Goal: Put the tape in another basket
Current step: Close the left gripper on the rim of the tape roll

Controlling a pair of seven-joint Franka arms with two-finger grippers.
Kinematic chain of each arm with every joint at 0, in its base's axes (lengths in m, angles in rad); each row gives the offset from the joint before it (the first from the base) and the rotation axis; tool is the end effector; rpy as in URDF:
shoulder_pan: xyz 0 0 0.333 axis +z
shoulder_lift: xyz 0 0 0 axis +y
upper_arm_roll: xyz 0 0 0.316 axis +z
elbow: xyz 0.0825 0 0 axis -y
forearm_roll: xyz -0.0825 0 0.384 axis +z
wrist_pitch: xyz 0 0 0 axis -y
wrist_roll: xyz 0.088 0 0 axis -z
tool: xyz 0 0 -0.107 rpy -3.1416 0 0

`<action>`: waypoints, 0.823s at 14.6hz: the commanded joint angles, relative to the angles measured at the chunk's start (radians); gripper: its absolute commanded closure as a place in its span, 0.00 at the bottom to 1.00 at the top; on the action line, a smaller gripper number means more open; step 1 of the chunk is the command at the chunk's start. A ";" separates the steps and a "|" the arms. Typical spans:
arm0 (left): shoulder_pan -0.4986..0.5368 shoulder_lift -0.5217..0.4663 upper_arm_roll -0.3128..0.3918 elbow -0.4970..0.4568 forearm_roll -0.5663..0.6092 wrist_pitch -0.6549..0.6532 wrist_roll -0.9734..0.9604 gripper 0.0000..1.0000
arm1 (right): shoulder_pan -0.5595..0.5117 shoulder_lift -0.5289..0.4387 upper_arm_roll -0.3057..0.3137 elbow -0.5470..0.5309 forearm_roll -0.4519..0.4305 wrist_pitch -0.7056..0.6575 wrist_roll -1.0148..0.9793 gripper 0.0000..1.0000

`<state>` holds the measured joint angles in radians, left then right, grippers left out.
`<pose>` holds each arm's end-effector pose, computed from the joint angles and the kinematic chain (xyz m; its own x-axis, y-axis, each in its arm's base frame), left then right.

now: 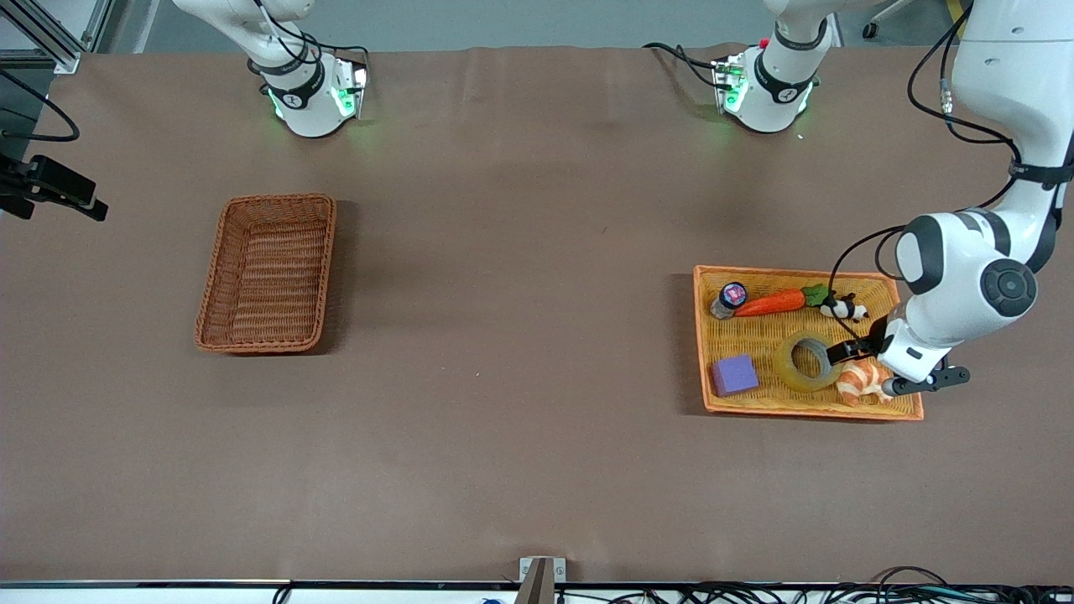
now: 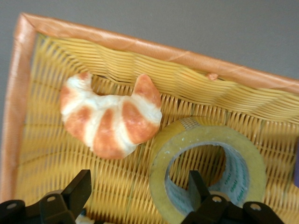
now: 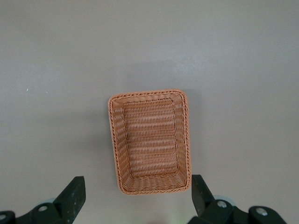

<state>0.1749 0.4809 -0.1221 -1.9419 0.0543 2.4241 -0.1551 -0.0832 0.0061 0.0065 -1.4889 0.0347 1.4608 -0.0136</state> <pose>0.6217 0.0361 0.2355 0.9837 0.1800 0.0027 0.1799 -0.9835 0.0211 0.5441 -0.0378 0.6500 0.9977 -0.0592 -0.0337 -0.0604 -0.9976 -0.0351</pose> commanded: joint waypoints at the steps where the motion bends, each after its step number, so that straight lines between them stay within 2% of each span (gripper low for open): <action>1: -0.015 0.022 -0.005 0.024 0.016 0.006 -0.050 0.14 | -0.016 -0.003 0.010 -0.008 0.014 0.007 -0.012 0.00; 2: -0.017 0.025 -0.005 0.024 0.018 0.006 -0.050 0.16 | -0.016 -0.003 0.010 -0.008 0.014 0.007 -0.012 0.00; 8: -0.023 0.053 -0.008 0.026 0.018 0.006 -0.049 0.56 | -0.016 -0.003 0.010 -0.008 0.014 0.007 -0.012 0.00; 9: -0.025 0.053 -0.008 0.024 0.018 0.006 -0.049 0.65 | -0.016 -0.003 0.010 -0.008 0.014 0.007 -0.012 0.00; 11: -0.022 0.050 -0.008 0.024 0.018 0.006 -0.049 0.89 | -0.016 -0.003 0.010 -0.008 0.014 0.007 -0.012 0.00; 12: -0.020 0.039 -0.008 0.026 0.018 -0.002 -0.050 0.95 | -0.016 -0.003 0.010 -0.008 0.014 0.007 -0.012 0.00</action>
<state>0.1552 0.5276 -0.1288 -1.9312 0.0544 2.4305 -0.1866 -0.0832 0.0062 0.0066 -1.4889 0.0347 1.4608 -0.0136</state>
